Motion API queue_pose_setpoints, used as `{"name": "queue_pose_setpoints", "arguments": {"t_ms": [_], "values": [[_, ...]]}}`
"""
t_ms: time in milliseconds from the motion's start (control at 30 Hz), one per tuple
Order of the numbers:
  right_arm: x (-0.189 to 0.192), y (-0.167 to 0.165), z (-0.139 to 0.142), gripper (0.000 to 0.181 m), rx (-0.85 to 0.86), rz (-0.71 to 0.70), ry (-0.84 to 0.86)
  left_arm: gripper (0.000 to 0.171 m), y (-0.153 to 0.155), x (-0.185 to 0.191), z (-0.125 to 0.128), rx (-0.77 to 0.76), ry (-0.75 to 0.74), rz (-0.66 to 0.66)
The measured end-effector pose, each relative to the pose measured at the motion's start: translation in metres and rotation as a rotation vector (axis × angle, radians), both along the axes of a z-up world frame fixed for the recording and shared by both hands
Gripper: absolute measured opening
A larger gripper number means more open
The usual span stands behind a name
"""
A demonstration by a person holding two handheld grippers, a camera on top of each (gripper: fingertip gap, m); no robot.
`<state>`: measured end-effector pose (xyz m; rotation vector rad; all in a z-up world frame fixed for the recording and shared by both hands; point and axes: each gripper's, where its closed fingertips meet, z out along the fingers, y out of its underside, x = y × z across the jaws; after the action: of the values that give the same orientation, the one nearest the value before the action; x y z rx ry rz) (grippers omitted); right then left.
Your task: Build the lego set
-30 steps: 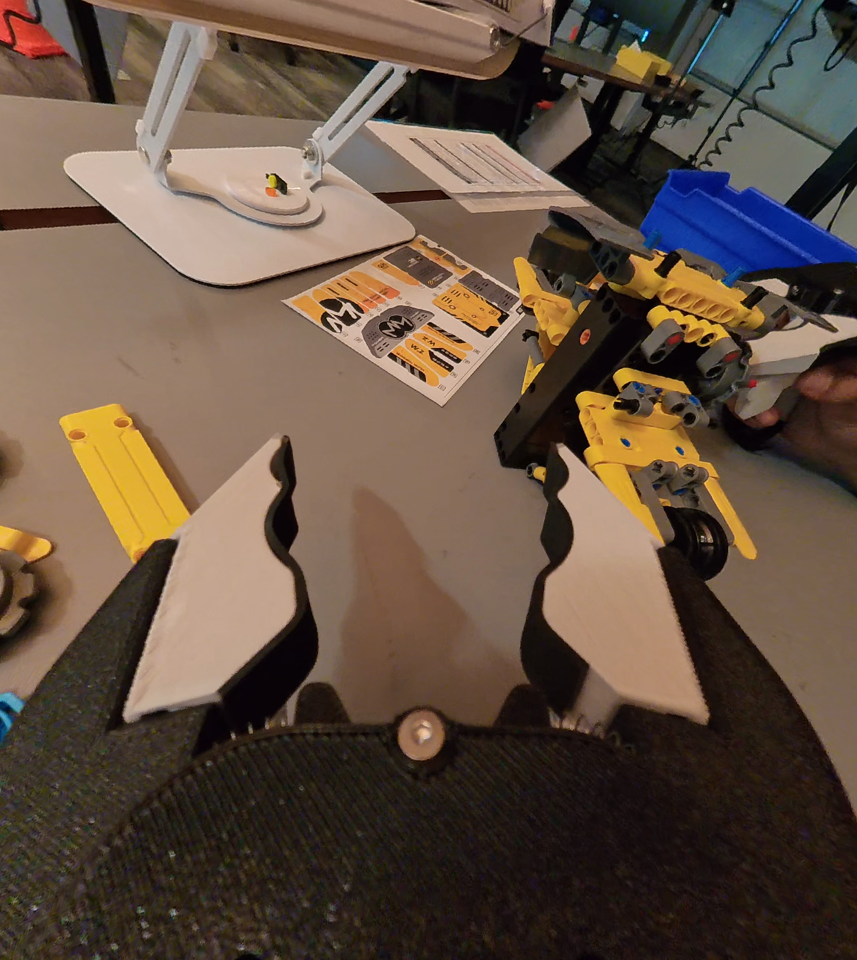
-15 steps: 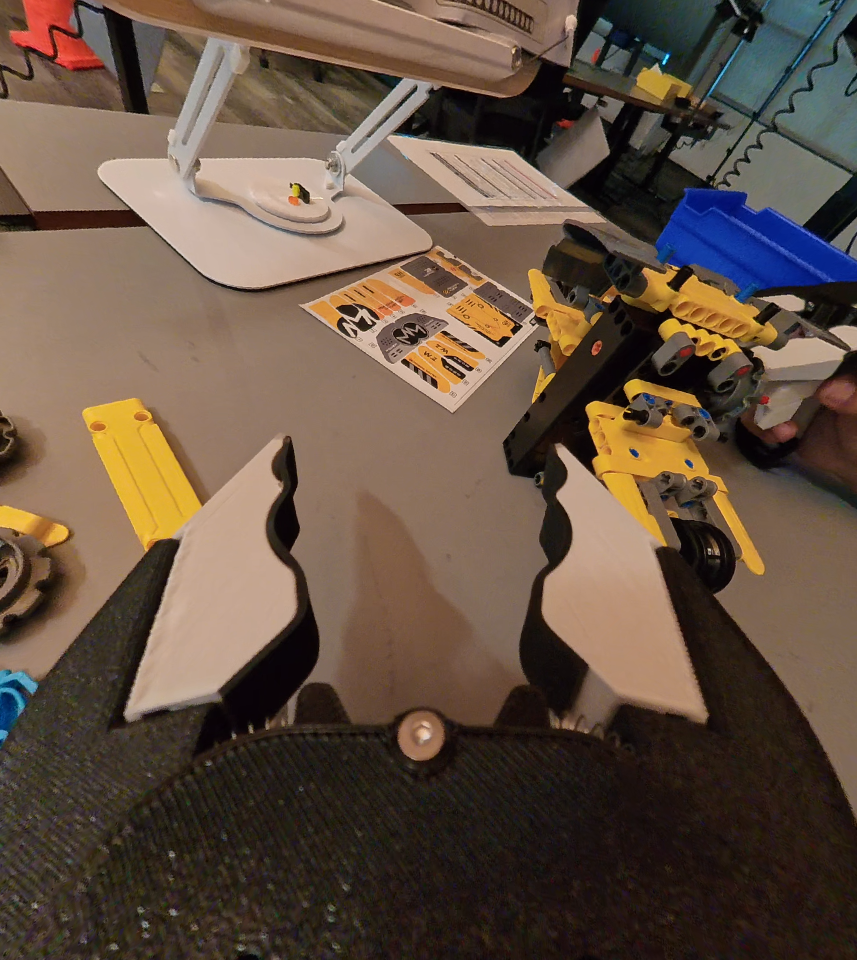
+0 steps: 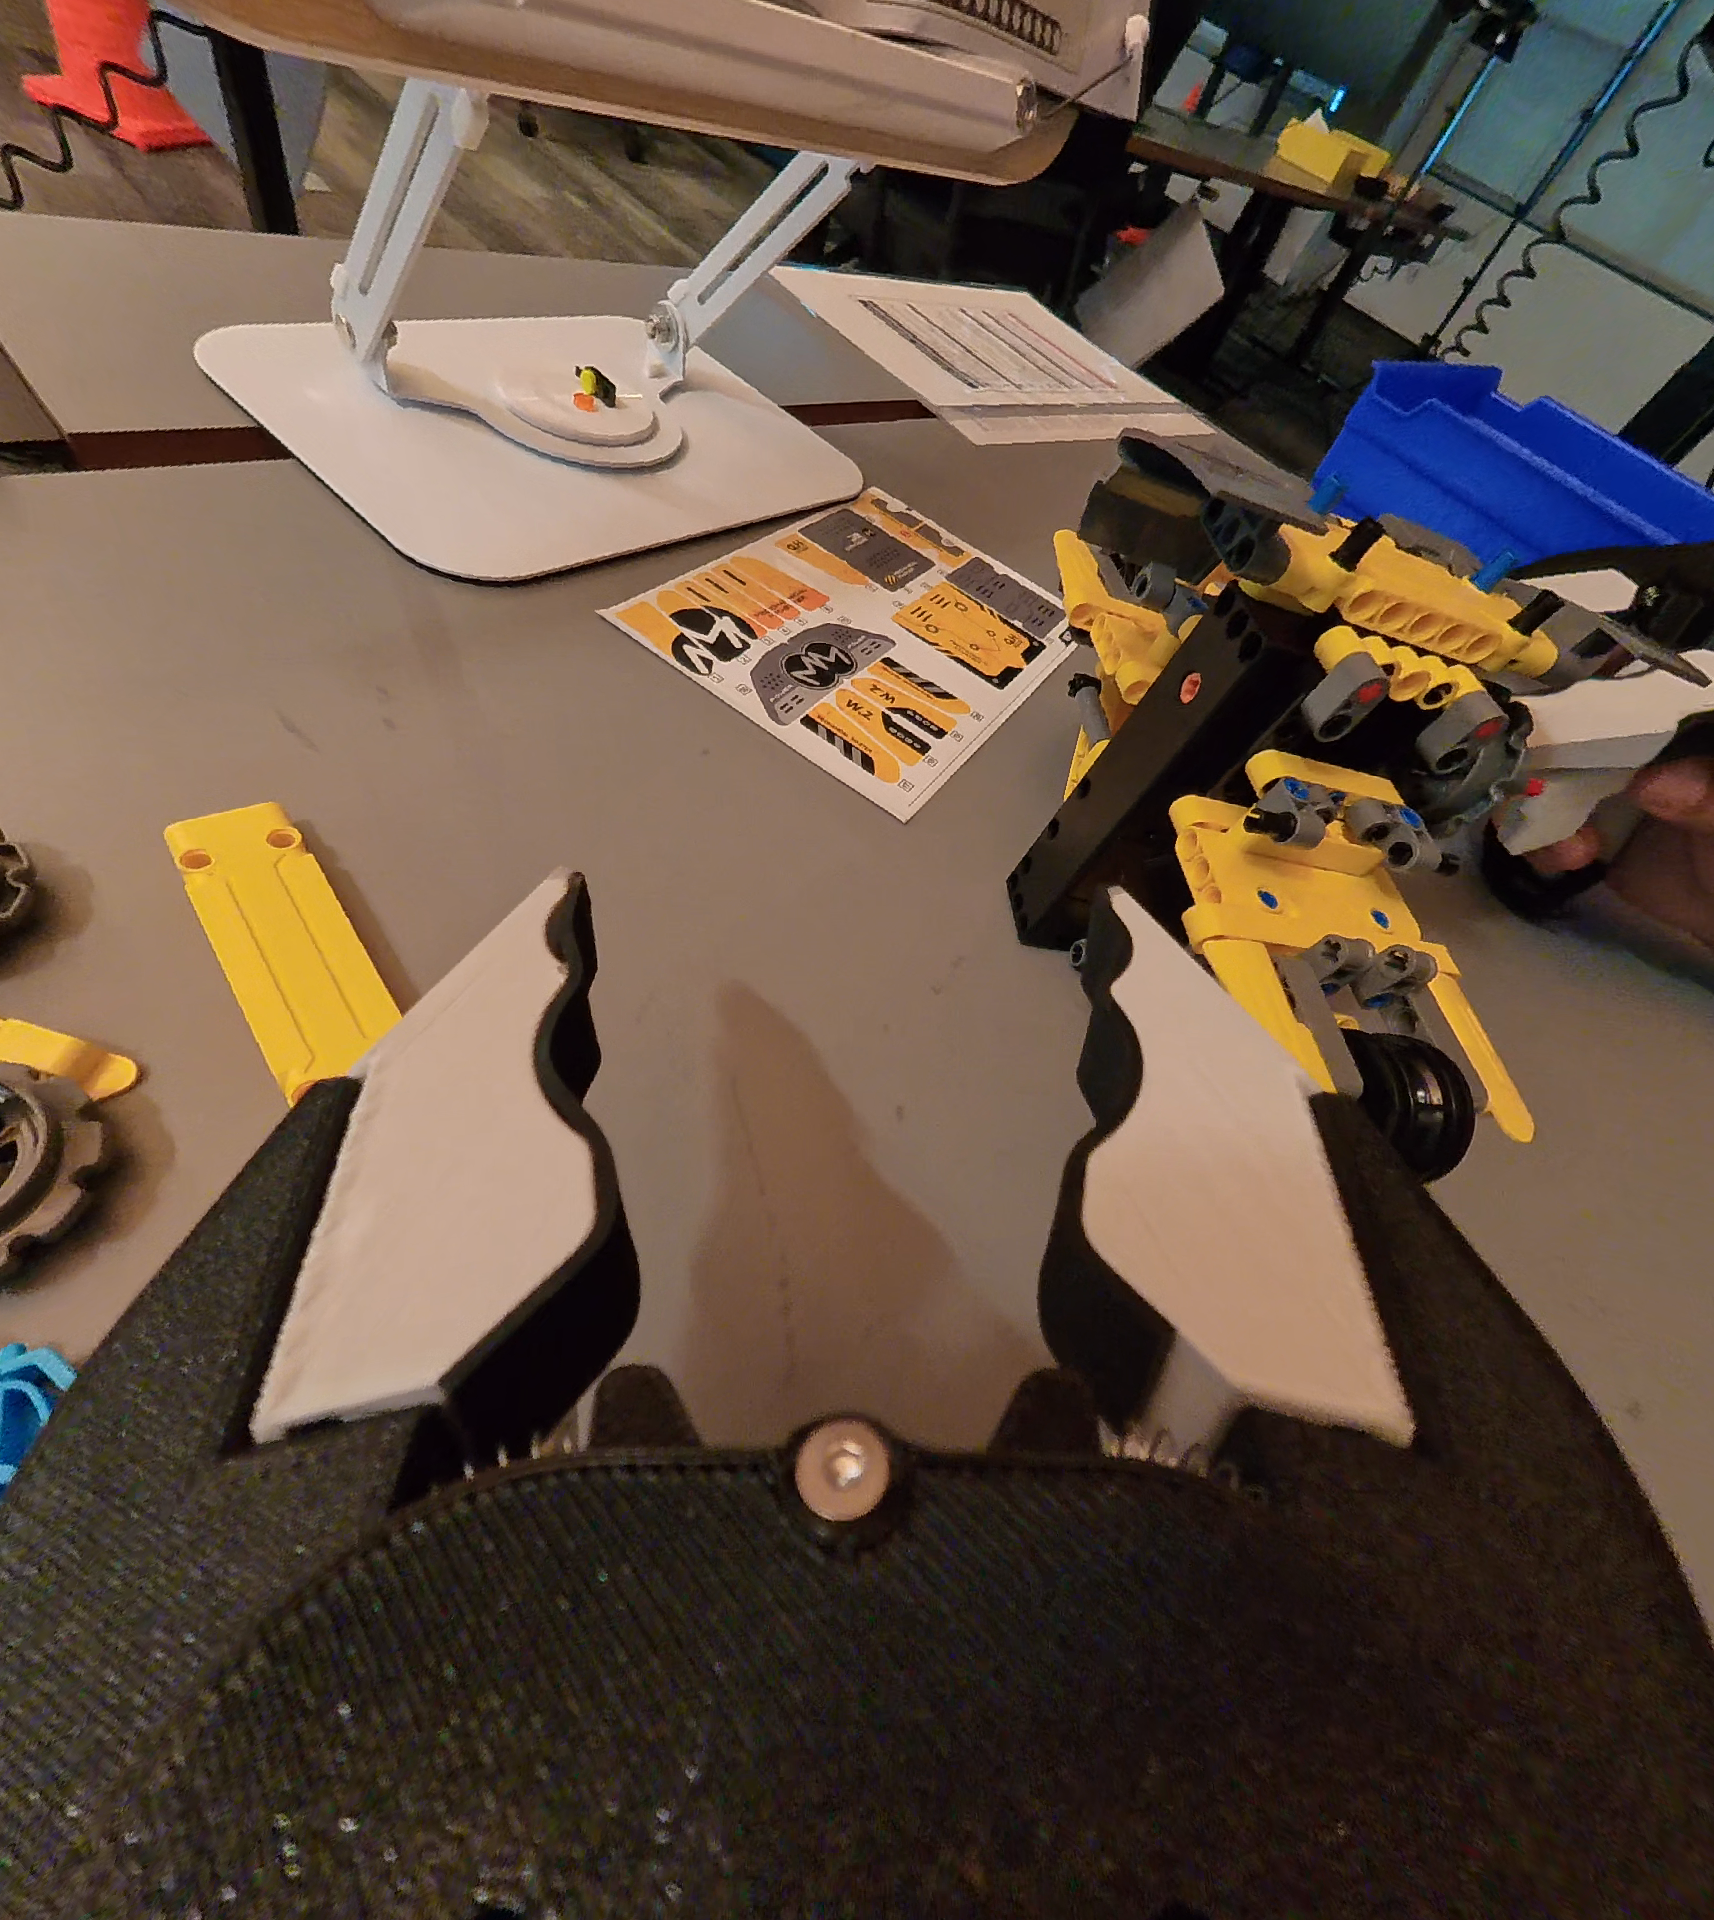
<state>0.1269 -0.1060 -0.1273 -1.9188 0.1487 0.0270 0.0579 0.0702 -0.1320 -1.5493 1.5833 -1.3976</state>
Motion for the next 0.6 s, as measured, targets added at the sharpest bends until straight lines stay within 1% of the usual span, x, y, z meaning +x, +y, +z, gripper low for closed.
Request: {"name": "queue_pose_setpoints", "arguments": {"t_ms": [233,600], "values": [[0.0056,-0.0022,-0.0008,0.039,-0.014,-0.024,-0.035,0.089,-0.0040,-0.0006,-0.0004,0.010,0.001,-0.015],[0.0054,-0.0015,-0.0032,0.039,-0.023,-0.023,-0.032,0.089,-0.0052,-0.0011,0.0003,0.017,-0.004,-0.021]]}}
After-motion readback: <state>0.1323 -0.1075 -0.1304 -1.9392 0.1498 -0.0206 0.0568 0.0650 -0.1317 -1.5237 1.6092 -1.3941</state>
